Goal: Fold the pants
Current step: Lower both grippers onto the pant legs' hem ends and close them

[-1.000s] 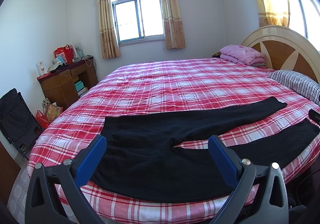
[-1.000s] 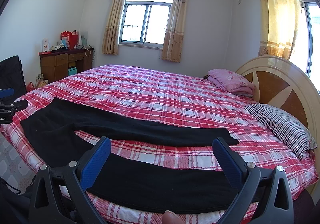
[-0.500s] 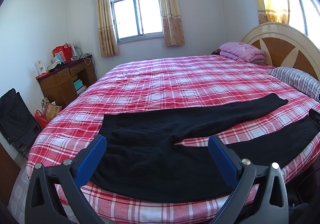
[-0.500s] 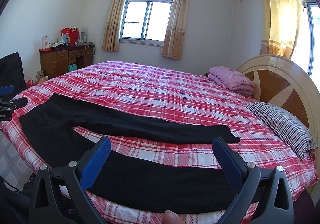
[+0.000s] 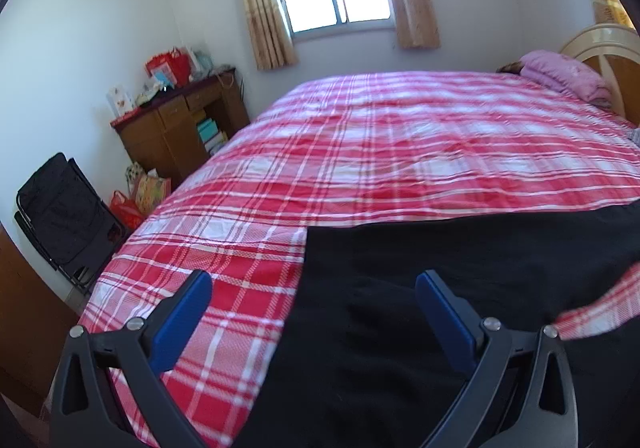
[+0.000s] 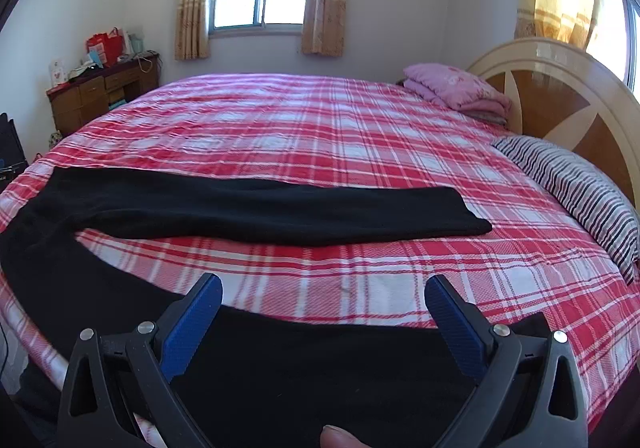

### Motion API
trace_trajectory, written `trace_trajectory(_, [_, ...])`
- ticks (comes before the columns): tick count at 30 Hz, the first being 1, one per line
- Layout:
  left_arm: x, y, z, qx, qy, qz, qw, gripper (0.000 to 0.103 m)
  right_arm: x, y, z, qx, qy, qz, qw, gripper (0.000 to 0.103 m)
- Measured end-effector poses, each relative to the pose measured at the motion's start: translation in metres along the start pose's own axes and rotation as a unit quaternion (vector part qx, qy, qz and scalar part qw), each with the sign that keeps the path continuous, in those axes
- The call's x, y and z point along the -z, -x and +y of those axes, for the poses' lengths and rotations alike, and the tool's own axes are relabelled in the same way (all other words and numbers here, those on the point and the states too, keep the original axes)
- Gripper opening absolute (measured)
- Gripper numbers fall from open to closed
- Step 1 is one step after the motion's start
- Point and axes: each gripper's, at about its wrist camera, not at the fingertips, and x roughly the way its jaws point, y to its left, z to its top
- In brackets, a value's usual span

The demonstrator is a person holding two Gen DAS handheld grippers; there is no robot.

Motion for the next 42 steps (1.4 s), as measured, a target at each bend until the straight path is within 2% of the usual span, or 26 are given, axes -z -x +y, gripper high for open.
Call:
trace_trajectory(2, [-0.007, -0.027, 0.002, 0.003, -0.005, 0.021, 0.9998, 0.103, -0.003, -0.007, -0.007, 0.003, 0.001, 0.004, 1.000, 0.102])
trace_trajectory(3, [-0.010, -0.040, 0.002, 0.000, -0.007, 0.033, 0.9994, 0.097, -0.006, -0.012, -0.012, 0.006, 0.002, 0.005, 1.000, 0.102])
trace_trajectory(4, [-0.013, -0.053, 0.002, 0.002, -0.011, 0.042, 0.9991, 0.084, -0.010, -0.017, -0.017, 0.009, 0.001, 0.008, 1.000, 0.102])
trace_trajectory(5, [-0.016, -0.067, 0.002, 0.010, -0.012, 0.059, 0.9981, 0.078, -0.012, -0.021, -0.022, 0.012, -0.001, 0.009, 1.000, 0.102])
trace_trajectory(7, [-0.022, -0.090, 0.005, 0.030, 0.000, 0.088, 0.9957, 0.058, -0.019, -0.028, -0.035, 0.021, -0.009, 0.017, 1.000, 0.102])
trace_trajectory(12, [-0.020, -0.127, 0.003, 0.051, 0.010, 0.129, 0.9903, 0.055, -0.032, -0.042, -0.057, 0.035, -0.015, 0.028, 0.999, 0.102])
trace_trajectory(15, [-0.017, -0.139, 0.006, 0.062, 0.015, 0.141, 0.9880, 0.055, -0.037, -0.053, -0.068, 0.037, -0.020, 0.043, 0.998, 0.102])
trace_trajectory(17, [-0.018, -0.148, 0.008, 0.076, 0.022, 0.147, 0.9860, 0.051, -0.041, -0.062, -0.076, 0.039, -0.022, 0.052, 0.998, 0.102])
trace_trajectory(19, [-0.018, -0.150, 0.009, 0.097, 0.027, 0.148, 0.9838, 0.040, -0.045, -0.071, -0.085, 0.041, -0.023, 0.057, 0.997, 0.097])
trace_trajectory(21, [-0.019, -0.149, 0.006, 0.097, 0.017, 0.148, 0.9841, 0.038, -0.050, -0.081, -0.092, 0.044, -0.020, 0.070, 0.996, 0.088])
trace_trajectory(23, [-0.020, -0.148, 0.003, 0.090, 0.004, 0.145, 0.9853, 0.031, -0.054, -0.091, -0.101, 0.047, -0.022, 0.083, 0.995, 0.078])
trace_trajectory(26, [-0.023, -0.150, 0.011, 0.102, 0.017, 0.140, 0.9847, 0.016, -0.059, -0.107, -0.123, 0.054, -0.039, 0.099, 0.993, 0.076])
trace_trajectory(29, [-0.023, -0.147, 0.025, 0.140, 0.043, 0.127, 0.9810, 0.013, -0.065, -0.122, -0.148, 0.067, -0.057, 0.110, 0.990, 0.070])
trace_trajectory(32, [-0.023, -0.145, 0.028, 0.137, 0.051, 0.128, 0.9810, 0.012, -0.071, -0.138, -0.175, 0.079, -0.079, 0.117, 0.987, 0.070])
trace_trajectory(37, [-0.029, -0.133, 0.018, 0.117, 0.034, 0.104, 0.9870, 0.011, -0.082, -0.168, -0.214, 0.070, -0.123, 0.122, 0.982, 0.070])
trace_trajectory(42, [-0.022, -0.150, 0.012, 0.107, 0.028, 0.131, 0.9851, 0.011, -0.092, -0.208, -0.233, 0.031, -0.161, 0.141, 0.976, 0.070])
